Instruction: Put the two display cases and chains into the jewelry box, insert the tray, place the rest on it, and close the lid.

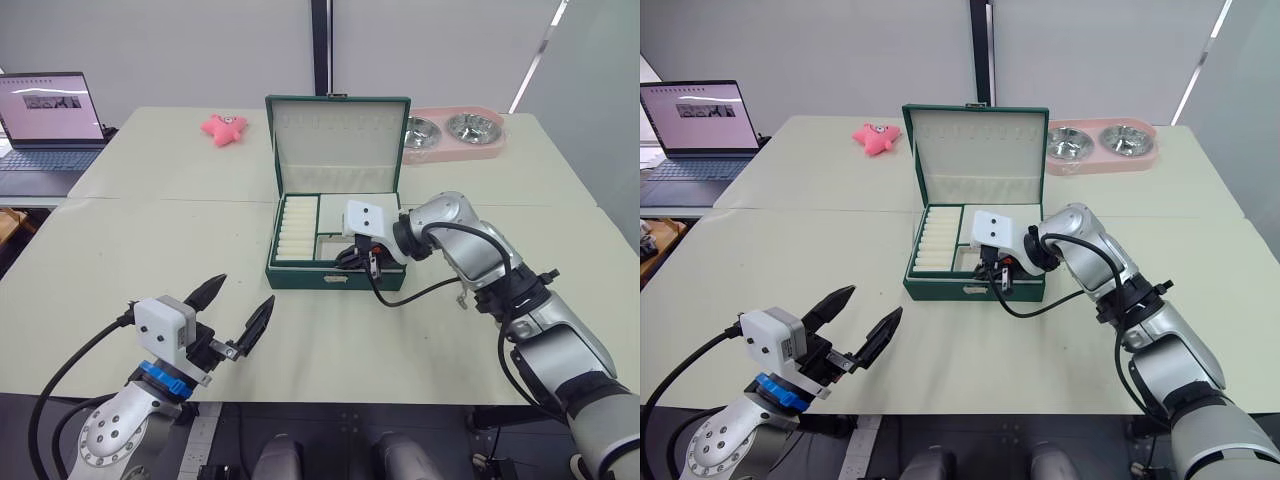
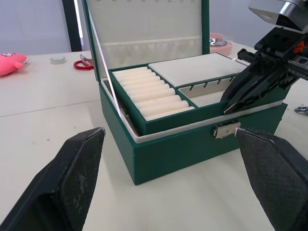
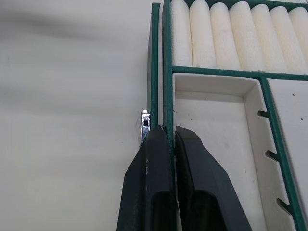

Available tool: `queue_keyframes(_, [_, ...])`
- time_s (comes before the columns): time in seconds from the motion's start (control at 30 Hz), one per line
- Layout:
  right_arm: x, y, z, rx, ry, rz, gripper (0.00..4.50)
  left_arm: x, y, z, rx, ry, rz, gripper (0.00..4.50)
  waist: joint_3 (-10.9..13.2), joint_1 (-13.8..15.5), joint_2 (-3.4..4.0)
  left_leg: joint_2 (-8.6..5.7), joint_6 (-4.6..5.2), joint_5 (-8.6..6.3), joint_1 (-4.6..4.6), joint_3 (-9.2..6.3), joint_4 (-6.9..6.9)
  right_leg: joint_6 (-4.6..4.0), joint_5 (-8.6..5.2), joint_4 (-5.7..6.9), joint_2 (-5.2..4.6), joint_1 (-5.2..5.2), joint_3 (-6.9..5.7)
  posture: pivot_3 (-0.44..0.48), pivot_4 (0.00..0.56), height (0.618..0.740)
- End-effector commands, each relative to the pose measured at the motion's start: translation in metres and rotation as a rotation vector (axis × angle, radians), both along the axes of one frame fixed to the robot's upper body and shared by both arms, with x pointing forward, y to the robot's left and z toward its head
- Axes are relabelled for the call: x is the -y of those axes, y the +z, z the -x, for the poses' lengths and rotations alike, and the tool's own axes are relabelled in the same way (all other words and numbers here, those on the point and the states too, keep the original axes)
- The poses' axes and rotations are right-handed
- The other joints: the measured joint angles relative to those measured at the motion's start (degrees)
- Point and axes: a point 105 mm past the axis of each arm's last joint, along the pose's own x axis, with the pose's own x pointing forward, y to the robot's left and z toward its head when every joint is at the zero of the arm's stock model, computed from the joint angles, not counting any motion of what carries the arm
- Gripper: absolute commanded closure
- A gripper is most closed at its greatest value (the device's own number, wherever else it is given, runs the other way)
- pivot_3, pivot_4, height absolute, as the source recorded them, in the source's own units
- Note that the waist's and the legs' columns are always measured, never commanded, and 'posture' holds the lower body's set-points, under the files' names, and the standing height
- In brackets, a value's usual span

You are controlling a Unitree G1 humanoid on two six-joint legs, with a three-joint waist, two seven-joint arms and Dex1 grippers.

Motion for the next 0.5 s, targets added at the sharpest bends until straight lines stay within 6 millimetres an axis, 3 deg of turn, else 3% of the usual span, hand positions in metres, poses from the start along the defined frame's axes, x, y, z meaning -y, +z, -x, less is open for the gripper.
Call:
queue_keyframes(0.03, [-0.0092,0.0141,0.0048,0.046,0.049,-0.012,4.48,0.0060,0.0112,0.0046,0.044,-0.012,0.011,0.00,0.0,0.0,0.00,0.00,0.00,0.00,0.00,0.00,0.00,0.00,0.00,0.00,0.00,0.00,0.00,0.000,0.150,0.740])
queue_keyframes(0.5, [-0.0167,0.0148,-0.0024,0.045,0.052,-0.026,4.48,0.0047,0.0101,0.0042,0.043,0.001,0.009,0.00,0.0,-0.1,0.00,-0.01,0.00,0.00,0.00,0.01,-0.01,0.00,0.00,0.00,0.00,0.00,0.01,0.000,0.150,0.740])
